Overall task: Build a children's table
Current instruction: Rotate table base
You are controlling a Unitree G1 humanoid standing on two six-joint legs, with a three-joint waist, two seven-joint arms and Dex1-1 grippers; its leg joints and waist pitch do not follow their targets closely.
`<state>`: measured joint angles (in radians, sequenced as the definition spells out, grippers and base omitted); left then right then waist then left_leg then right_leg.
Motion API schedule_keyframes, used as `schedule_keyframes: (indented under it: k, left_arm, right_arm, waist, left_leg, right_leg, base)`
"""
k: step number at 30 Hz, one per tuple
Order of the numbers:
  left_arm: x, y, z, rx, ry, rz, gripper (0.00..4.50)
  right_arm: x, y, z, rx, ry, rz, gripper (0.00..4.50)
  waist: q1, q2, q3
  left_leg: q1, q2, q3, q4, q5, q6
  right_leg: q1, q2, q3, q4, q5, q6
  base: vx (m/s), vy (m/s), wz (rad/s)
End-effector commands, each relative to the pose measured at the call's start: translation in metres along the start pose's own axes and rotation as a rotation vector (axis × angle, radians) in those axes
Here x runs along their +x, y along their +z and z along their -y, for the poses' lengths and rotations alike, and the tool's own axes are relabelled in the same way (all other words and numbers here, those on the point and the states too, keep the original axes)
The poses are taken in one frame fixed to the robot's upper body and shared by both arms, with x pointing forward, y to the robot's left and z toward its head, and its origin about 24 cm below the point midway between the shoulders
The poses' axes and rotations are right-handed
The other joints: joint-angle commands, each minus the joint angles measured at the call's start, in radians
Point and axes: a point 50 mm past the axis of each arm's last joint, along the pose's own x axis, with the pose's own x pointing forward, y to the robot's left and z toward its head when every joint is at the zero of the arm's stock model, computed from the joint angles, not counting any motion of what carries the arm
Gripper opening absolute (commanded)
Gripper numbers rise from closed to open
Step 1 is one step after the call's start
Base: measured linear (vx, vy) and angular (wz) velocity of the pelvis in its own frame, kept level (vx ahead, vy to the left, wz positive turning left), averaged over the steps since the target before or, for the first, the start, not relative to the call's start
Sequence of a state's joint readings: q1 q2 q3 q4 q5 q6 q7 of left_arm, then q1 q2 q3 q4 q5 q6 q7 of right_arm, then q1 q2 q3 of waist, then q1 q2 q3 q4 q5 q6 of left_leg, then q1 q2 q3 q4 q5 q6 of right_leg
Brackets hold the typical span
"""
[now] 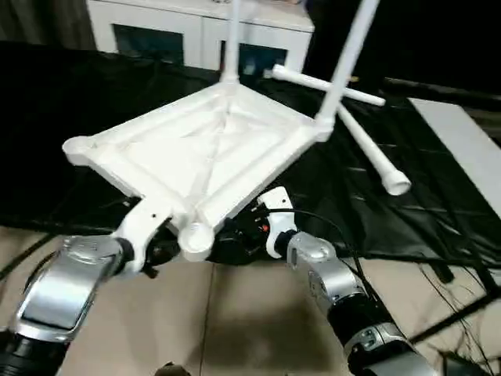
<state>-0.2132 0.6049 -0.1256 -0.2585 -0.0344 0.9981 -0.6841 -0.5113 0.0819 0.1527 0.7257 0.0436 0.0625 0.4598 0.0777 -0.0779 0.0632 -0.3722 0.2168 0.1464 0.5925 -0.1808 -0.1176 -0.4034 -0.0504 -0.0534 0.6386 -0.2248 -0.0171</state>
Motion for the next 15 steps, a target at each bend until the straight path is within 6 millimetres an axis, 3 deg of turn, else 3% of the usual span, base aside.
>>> schedule_keyframes:
  k: [1,3,4,5,7,8,9,11,13,14,15]
  left_arm:
    - [-0.015,0.013,-0.004,0.084,-0.022,0.057,2.19]
    - [-0.023,0.01,-0.009,0.116,-0.021,0.045,2.19]
    - [-0.028,0.008,-0.012,0.14,-0.024,0.031,2.19]
    - [-0.028,0.008,-0.012,0.14,-0.024,0.031,2.19]
    - [-0.045,0.003,-0.02,0.207,-0.038,-0.029,2.19]
    - [-0.059,0.004,-0.025,0.235,-0.044,-0.07,2.19]
    - [-0.069,0.015,-0.025,0.24,-0.069,-0.042,2.19]
    - [-0.072,0.021,-0.024,0.25,-0.083,-0.016,2.19]
    - [-0.074,0.032,-0.023,0.262,-0.098,0.049,2.19]
    - [-0.073,0.041,-0.022,0.268,-0.109,0.124,2.19]
    - [-0.065,0.061,-0.02,0.274,-0.126,0.276,2.19]
  right_arm:
    - [-0.004,0.019,0.001,-0.043,0.029,0.084,4.5]
    - [-0.009,0.022,0.004,-0.049,0.03,0.101,4.5]
    - [-0.013,0.023,0.005,-0.051,0.032,0.106,4.5]
    - [-0.013,0.023,0.005,-0.051,0.032,0.106,4.5]
    - [-0.025,0.024,0.011,-0.071,0.035,0.117,4.5]
    - [-0.034,0.024,0.017,-0.103,0.039,0.119,4.5]
    - [-0.045,0.025,0.023,-0.128,0.044,0.12,4.5]
    - [-0.049,0.027,0.025,-0.133,0.046,0.122,4.5]
    - [-0.054,0.03,0.029,-0.137,0.045,0.128,4.5]
    - [-0.058,0.032,0.032,-0.141,0.042,0.134,4.5]
    - [-0.064,0.037,0.039,-0.152,0.038,0.142,4.5]
  waist:
    - [-0.01,0.033,-0.05]
    - [-0.015,0.032,-0.046]
    - [-0.02,0.027,-0.045]
    - [-0.02,0.03,-0.045]
    - [-0.017,0.032,-0.043]
    - [-0.021,0.031,-0.041]
    - [-0.015,0.041,-0.044]
    - [-0.012,0.035,-0.043]
    - [-0.007,0.033,-0.046]
    - [-0.006,0.029,-0.05]
    - [-0.003,0.031,-0.052]
  left_leg:
    - [0.012,0.01,-0.008,-0.096,-0.421,-0.046]
    - [0.014,0.011,-0.007,-0.097,-0.427,-0.042]
    - [0.012,0.011,-0.007,-0.098,-0.415,-0.038]
    - [0.013,0.011,-0.006,-0.098,-0.413,-0.039]
    - [0.024,0.012,-0.003,-0.095,-0.423,-0.037]
    - [0.02,0.013,-0.003,-0.098,-0.426,-0.035]
    - [0.031,0.015,0.001,-0.096,-0.417,-0.04]
    - [0.035,0.015,0.007,-0.094,-0.406,-0.038]
    - [0.031,0.016,0.009,-0.093,-0.378,-0.037]
    - [0.021,0.014,0.009,-0.094,-0.343,-0.036]
    - [0.022,0.014,0.012,-0.093,-0.312,-0.037]
  right_leg:
    - [0.029,-0.074,0.04,-0.107,-0.425,-0.089]
    - [0.027,-0.074,0.039,-0.109,-0.41,-0.096]
    - [0.031,-0.075,0.038,-0.109,-0.406,-0.096]
    - [0.029,-0.075,0.038,-0.107,-0.403,-0.097]
    - [0.02,-0.076,0.04,-0.113,-0.416,-0.096]
    - [0.022,-0.075,0.042,-0.109,-0.414,-0.095]
    - [0.015,-0.07,0.044,-0.104,-0.361,-0.107]
    - [0.014,-0.066,0.045,-0.104,-0.322,-0.122]
    - [0.02,-0.069,0.047,-0.097,-0.293,-0.141]
    - [0.03,-0.07,0.047,-0.093,-0.279,-0.141]
    - [0.03,-0.069,0.047,-0.093,-0.255,-0.143]
  base:
    - [0.0,0.0,0.0]
    - [0.0,0.0,0.0]
    - [0.0,0.0,0.0]
    - [0.0,0.0,0.0]
    - [0.0,0.0,0.0]
    - [0.0,0.0,0.0]
    - [0.0,0.0,0.0]
    - [0.0,0.0,0.0]
    - [0.0,0.0,0.0]
    - [0.0,0.0,0.0]
    - [0.0,0.0,0.0]
